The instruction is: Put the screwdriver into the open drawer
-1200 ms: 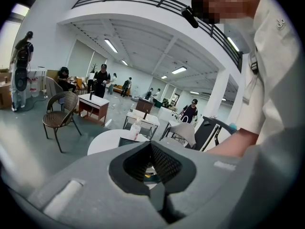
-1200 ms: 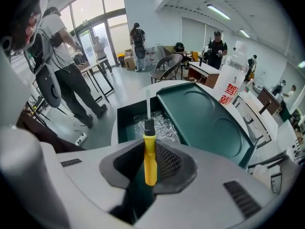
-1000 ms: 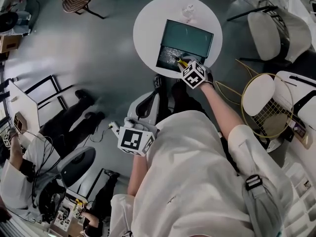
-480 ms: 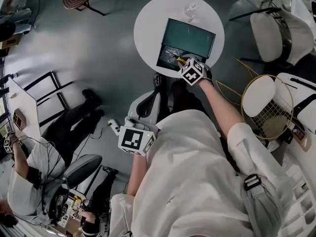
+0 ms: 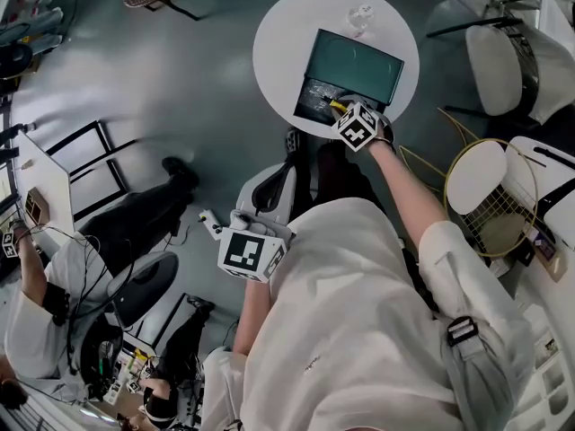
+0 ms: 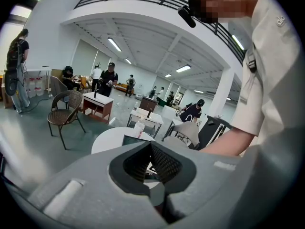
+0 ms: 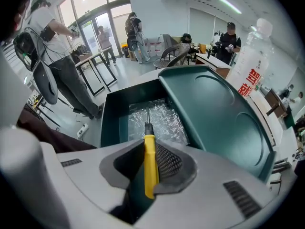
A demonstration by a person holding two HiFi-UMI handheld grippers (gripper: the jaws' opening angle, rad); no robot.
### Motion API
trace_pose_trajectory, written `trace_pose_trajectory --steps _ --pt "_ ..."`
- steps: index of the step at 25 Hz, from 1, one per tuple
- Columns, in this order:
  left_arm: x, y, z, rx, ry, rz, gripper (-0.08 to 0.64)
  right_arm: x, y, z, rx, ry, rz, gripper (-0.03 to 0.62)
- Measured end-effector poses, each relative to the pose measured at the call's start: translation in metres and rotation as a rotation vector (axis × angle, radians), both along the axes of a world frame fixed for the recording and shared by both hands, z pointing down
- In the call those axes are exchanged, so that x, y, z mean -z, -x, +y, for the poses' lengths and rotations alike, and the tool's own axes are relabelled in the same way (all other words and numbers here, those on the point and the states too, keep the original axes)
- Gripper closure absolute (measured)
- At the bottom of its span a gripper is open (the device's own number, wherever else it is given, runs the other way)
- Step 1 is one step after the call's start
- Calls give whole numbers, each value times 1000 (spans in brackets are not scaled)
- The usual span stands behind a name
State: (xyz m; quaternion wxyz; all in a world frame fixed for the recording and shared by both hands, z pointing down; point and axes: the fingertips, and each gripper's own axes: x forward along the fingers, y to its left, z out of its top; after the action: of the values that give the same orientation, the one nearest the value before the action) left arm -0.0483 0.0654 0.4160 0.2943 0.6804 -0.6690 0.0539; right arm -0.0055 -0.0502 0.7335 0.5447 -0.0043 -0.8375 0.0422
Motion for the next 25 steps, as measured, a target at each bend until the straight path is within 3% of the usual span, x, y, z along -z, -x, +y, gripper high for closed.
trace_pose_trajectory --steps 10,15,25 --pt "2 2 12 -11 -6 1 548 9 -2 1 -48 -20 -12 517" --pt "5 1 14 -40 -21 0 548 21 -4 -1 -87 -51 -32 558" --pt "12 2 16 -104 -42 -14 548 34 -14 -4 -163 -68 -52 571"
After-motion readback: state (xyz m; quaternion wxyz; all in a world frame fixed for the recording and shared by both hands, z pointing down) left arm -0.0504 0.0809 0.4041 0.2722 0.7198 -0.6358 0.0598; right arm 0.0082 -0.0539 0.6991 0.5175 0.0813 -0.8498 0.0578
